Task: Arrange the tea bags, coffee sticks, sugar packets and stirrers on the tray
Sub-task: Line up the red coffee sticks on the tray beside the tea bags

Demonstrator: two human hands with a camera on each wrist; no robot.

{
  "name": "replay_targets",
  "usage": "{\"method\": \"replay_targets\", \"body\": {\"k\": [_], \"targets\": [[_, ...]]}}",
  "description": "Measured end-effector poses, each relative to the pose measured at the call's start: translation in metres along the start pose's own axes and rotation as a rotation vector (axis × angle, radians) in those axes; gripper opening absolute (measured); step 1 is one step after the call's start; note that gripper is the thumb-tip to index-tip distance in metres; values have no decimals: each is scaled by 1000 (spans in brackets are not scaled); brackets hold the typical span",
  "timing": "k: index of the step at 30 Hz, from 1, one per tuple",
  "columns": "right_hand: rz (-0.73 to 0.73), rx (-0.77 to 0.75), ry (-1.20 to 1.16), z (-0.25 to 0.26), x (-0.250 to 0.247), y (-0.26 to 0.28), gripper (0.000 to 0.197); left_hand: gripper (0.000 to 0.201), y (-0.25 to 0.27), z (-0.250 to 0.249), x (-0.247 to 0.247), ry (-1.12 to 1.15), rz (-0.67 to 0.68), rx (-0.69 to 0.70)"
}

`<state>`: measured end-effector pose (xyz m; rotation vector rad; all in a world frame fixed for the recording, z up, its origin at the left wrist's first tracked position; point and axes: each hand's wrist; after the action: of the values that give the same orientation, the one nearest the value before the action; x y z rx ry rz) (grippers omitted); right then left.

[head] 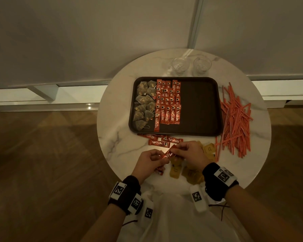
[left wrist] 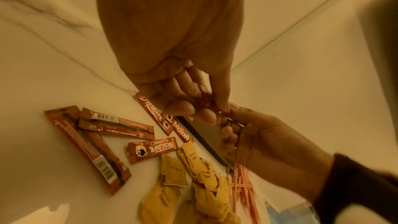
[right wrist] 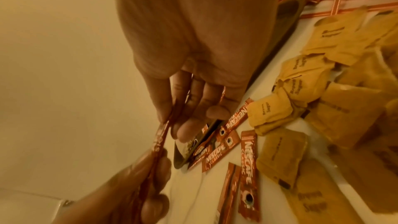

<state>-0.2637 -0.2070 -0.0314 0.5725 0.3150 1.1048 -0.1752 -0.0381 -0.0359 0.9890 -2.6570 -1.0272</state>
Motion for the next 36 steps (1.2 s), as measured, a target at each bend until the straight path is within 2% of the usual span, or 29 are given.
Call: {"method": "replay_targets", "body": {"k": [3, 7, 12, 15, 18, 24, 27, 31, 34, 36], "targets": [[-51, -12, -97, 5, -2, -7, 7, 25, -2, 1, 0, -22, -6, -2], [-61, -31, -102, 13, -8, -17, 7, 17, -6, 3, -2, -59, -2, -11], [-75, -24, -156, 20, -11, -27, 10, 22, -13, 1, -3, 35, 29, -23], [-83, 16, -239, 17, -8, -34, 14, 24, -24, 3, -3, 79, -32, -27], [-54, 47, -158, 7, 0, -43, 10, 27, -37, 5, -3, 75, -67, -26], [-72, 61, -95, 7, 7, -73, 8, 22, -58, 1, -2, -10, -25, -37], [-104, 55, -39, 14, 3, -92, 8, 25, -69, 3, -17, -120, -142, -28], [-151, 43, 80, 18, -4, -126, 9, 45, -86, 15, -48, -236, -351, -90], [-154, 34, 153, 17, -3, -142, 14, 56, -94, 26, -64, -253, -378, -192], [-168, 20, 188, 15, 0, -149, 14, 60, -99, 32, -71, -248, -361, -213]]}}
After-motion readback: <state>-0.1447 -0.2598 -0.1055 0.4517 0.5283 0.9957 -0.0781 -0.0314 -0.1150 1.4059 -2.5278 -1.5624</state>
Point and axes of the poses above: each hand's wrist, its own y-axis away from the middle knuckle, its own x-axis out of the palm, z = x × y, and after that the axes turned 9 degrees about -y, right-handed
